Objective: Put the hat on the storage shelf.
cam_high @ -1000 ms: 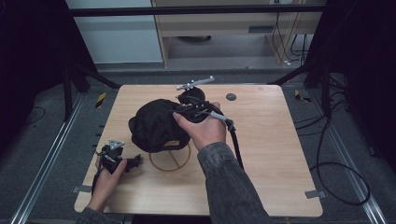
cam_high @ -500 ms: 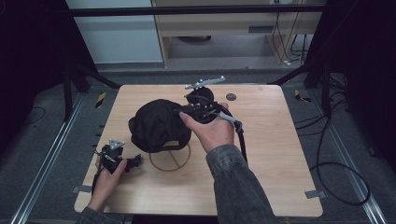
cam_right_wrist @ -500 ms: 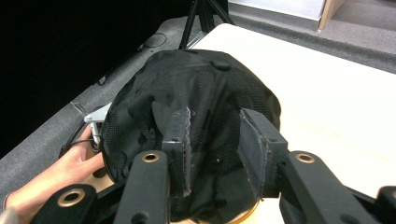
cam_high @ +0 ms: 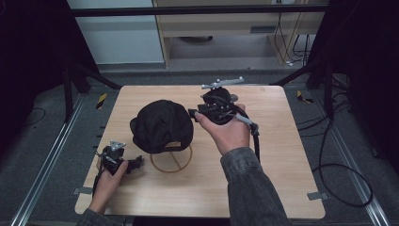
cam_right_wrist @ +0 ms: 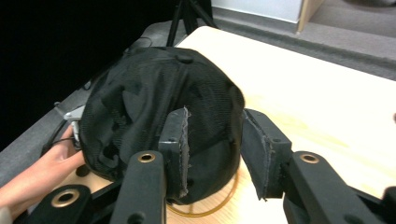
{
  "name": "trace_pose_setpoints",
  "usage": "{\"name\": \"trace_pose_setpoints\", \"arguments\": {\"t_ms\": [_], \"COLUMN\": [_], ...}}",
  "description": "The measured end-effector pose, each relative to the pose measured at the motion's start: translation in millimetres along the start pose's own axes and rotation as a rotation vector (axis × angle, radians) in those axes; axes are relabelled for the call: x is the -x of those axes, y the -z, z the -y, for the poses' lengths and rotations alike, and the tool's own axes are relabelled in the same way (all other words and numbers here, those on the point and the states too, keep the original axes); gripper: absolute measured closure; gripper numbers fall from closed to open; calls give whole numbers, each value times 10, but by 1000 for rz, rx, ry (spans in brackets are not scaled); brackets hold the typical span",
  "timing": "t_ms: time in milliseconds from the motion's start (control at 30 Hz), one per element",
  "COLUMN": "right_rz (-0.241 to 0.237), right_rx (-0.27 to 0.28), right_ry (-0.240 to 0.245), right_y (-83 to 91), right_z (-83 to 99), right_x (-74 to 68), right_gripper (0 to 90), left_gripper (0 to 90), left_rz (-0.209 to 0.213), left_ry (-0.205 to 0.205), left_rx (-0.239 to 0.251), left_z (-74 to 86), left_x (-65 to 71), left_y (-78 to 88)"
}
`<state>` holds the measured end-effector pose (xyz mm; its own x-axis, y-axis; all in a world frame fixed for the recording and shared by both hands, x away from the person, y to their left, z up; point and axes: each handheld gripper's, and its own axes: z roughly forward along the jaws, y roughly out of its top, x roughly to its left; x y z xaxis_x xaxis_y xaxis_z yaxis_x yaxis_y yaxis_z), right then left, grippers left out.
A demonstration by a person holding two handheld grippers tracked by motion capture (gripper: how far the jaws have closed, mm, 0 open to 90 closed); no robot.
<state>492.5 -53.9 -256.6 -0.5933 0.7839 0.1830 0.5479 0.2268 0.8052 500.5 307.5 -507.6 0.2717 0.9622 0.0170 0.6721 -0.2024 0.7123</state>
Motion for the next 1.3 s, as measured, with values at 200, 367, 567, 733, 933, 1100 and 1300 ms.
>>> {"name": "trace_pose_setpoints", "arguments": {"t_ms": [200, 367, 567, 733, 933, 1100, 1300], "right_rz": [47, 86, 126, 168, 230, 277, 325], "right_rx": [12, 21, 39, 57, 61, 74, 71], "right_ry": [-23, -41, -42, -60, -81, -93, -79], "right_y": [121, 224, 292, 306, 256, 227, 189], "right_z": [30, 50, 75, 118, 185, 233, 246], "right_x": [141, 255, 360, 508, 709, 854, 929], "right_gripper": [513, 418, 324, 255, 182, 149, 116], "left_gripper": [0, 0, 0, 0, 0, 0, 0], "left_rz": [0, 1, 1, 2, 4, 6, 10], "left_ry": [0, 0, 0, -2, -4, -7, -10], "left_rx": [1, 0, 0, 0, -1, -1, -2], "left_z": [0, -2, -3, -5, -4, -4, -8], "left_x": [1, 3, 3, 2, 0, -3, -7], "left_y": [-2, -2, -4, -4, -3, -3, -5]}}
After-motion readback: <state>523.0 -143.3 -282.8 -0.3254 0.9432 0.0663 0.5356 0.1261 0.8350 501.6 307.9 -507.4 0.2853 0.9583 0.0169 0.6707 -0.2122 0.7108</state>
